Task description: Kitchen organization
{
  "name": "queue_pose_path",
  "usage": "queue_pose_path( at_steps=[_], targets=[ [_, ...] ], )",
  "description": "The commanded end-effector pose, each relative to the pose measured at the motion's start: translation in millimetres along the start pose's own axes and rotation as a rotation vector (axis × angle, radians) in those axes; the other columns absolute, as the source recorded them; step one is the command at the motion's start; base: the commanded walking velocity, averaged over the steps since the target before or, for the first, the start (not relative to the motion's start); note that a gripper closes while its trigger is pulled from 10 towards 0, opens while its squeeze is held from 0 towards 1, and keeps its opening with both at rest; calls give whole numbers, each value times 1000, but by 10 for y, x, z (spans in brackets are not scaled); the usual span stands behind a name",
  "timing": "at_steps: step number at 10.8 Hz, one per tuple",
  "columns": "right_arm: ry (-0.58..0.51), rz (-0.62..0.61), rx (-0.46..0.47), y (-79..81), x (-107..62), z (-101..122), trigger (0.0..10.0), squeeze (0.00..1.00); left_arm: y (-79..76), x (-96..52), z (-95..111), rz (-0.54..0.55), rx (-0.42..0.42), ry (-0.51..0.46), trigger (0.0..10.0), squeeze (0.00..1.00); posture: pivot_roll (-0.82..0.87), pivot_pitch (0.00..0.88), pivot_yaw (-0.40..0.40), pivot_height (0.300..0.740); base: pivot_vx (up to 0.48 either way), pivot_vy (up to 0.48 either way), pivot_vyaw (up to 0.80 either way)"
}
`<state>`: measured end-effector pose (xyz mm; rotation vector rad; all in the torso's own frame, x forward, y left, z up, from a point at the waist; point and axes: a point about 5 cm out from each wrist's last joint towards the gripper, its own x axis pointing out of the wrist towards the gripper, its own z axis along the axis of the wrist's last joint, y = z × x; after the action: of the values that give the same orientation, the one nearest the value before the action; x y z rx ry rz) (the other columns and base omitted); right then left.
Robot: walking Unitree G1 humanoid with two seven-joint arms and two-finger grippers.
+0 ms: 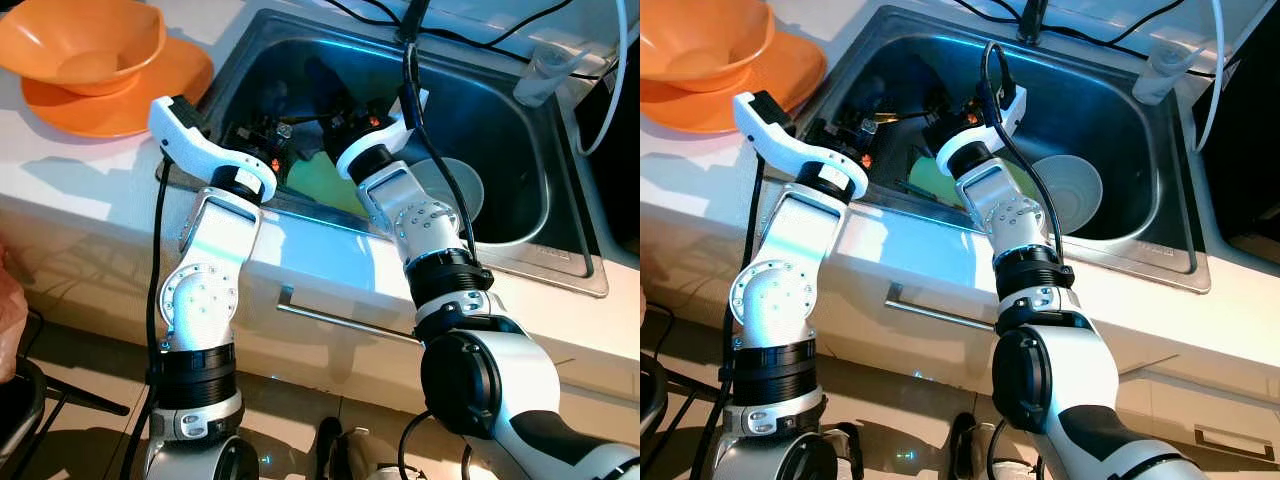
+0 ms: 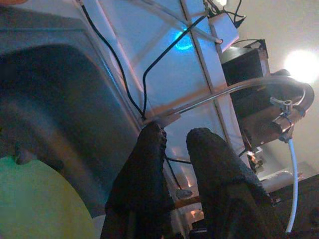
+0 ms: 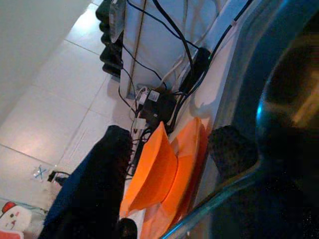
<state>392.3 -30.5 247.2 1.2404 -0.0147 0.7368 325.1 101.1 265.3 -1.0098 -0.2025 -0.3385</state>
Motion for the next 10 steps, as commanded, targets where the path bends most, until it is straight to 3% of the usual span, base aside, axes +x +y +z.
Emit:
queue_pose_path(
  at_steps=[1, 2, 3, 4, 5, 6, 7, 10],
  targets=[
    [-3, 29, 22, 52, 37, -87, 0, 0, -38, -30, -71, 3, -54, 2, 0, 0, 52, 219, -153, 740, 0, 0, 0],
    [-2, 29, 21, 52, 36, -86, 3569, 0, -16, -26, -47, 8, -47, -4, 0, 0, 51, 219, -153, 740, 0, 0, 0],
    [2, 29, 21, 53, 33, -92, 9098, 0, 13, -7, 14, 16, -33, -24, 0, 0, 50, 219, -153, 740, 0, 0, 0],
    [10, 28, 22, 46, 21, -109, 10000, 0, 39, 8, 57, 24, -22, -38, 0, 0, 49, 219, -153, 740, 0, 0, 0],
    [14, 26, 22, 41, 12, -121, 10000, 0, 48, 12, 70, 26, -18, -43, 0, 0, 48, 219, -153, 740, 0, 0, 0],
    [16, 26, 24, 33, -2, -130, 3098, 0, 62, 12, 71, 32, -15, -45, 0, 0, 45, 219, -152, 740, 0, 0, 0],
    [17, 25, 25, 27, -10, -134, 0, 0, 71, 11, 71, 36, -13, -46, 0, 0, 45, 219, -152, 740, 0, 0, 0],
    [20, 16, 31, -2, -46, -150, 0, 0, 128, 32, 139, 53, 4, -66, 0, 0, 42, 222, -152, 740, 0, 0, 0]
  ],
)
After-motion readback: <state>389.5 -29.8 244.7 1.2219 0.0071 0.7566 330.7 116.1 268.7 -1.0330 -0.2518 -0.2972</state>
